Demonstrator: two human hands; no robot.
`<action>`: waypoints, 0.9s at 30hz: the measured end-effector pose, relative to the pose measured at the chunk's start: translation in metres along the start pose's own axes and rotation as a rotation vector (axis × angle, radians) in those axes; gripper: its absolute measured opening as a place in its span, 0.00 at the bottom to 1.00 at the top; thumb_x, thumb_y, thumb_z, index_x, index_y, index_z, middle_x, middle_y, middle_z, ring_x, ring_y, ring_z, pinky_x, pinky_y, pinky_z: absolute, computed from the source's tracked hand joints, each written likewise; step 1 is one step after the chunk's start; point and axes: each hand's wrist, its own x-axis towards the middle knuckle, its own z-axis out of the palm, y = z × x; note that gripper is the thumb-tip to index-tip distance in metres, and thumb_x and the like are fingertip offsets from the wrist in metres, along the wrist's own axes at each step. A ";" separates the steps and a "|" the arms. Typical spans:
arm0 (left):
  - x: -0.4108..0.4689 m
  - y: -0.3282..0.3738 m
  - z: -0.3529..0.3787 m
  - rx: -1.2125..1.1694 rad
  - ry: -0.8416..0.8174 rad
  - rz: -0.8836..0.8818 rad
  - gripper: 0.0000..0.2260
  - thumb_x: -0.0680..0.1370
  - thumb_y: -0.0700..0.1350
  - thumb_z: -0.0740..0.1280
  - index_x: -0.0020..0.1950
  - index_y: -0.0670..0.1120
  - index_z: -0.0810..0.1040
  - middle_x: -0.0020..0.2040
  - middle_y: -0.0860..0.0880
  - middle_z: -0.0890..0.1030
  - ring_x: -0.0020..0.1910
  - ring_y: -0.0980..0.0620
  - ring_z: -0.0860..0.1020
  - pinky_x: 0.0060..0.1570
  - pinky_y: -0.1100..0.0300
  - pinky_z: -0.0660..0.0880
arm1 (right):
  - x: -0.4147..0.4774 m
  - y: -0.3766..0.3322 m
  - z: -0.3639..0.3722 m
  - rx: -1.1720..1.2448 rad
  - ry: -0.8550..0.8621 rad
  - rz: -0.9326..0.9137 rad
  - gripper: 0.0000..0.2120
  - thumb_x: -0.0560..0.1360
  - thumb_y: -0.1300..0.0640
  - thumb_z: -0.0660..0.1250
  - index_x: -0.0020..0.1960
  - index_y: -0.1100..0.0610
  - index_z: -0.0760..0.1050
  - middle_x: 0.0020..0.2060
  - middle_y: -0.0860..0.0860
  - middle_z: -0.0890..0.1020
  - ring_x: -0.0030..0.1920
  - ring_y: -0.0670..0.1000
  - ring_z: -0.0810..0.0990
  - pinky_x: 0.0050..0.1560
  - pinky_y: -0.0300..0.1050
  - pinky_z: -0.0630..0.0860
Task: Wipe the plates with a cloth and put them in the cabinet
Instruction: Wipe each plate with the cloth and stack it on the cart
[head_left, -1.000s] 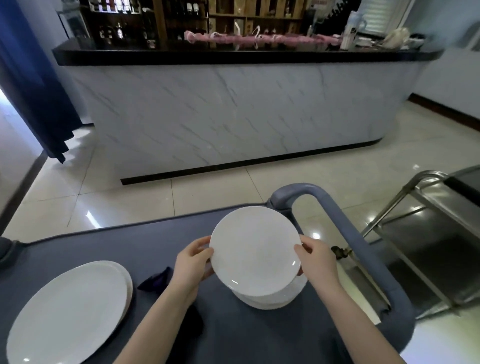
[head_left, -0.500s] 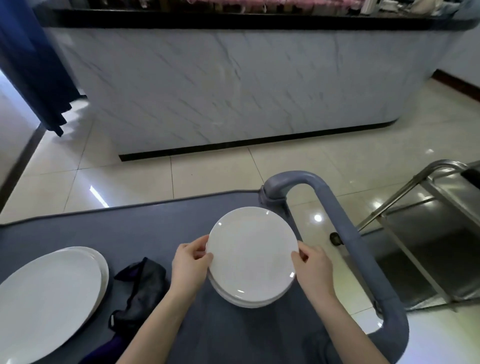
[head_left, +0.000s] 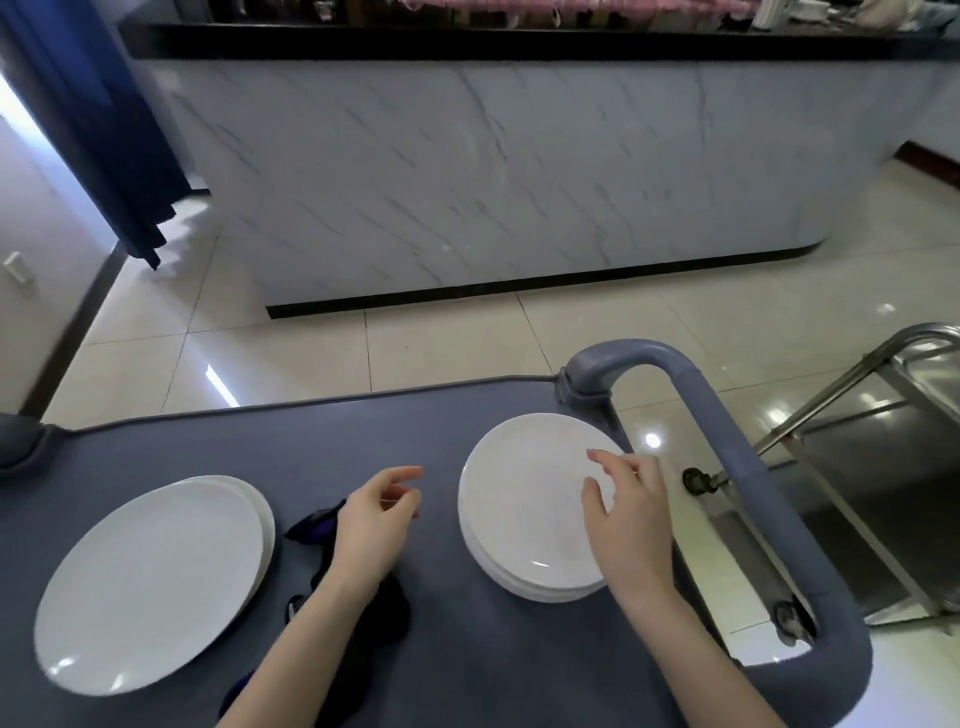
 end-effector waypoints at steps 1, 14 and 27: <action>0.000 -0.003 -0.013 -0.023 0.023 -0.001 0.13 0.78 0.37 0.67 0.50 0.56 0.83 0.40 0.51 0.85 0.39 0.56 0.82 0.42 0.61 0.75 | -0.003 -0.012 0.008 0.037 -0.031 -0.039 0.12 0.78 0.60 0.66 0.61 0.54 0.79 0.52 0.48 0.72 0.52 0.48 0.74 0.54 0.42 0.74; -0.016 -0.095 -0.226 0.047 0.378 -0.121 0.12 0.78 0.41 0.67 0.53 0.58 0.82 0.46 0.55 0.83 0.48 0.56 0.80 0.42 0.64 0.71 | -0.086 -0.182 0.166 0.240 -0.681 -0.121 0.11 0.76 0.61 0.66 0.57 0.54 0.80 0.48 0.48 0.78 0.47 0.46 0.78 0.50 0.31 0.70; -0.009 -0.137 -0.279 0.157 0.378 -0.208 0.25 0.74 0.32 0.67 0.70 0.45 0.76 0.59 0.47 0.67 0.61 0.43 0.72 0.67 0.54 0.67 | -0.114 -0.214 0.235 0.097 -0.683 0.090 0.16 0.72 0.63 0.67 0.60 0.55 0.77 0.50 0.56 0.78 0.43 0.50 0.75 0.42 0.37 0.66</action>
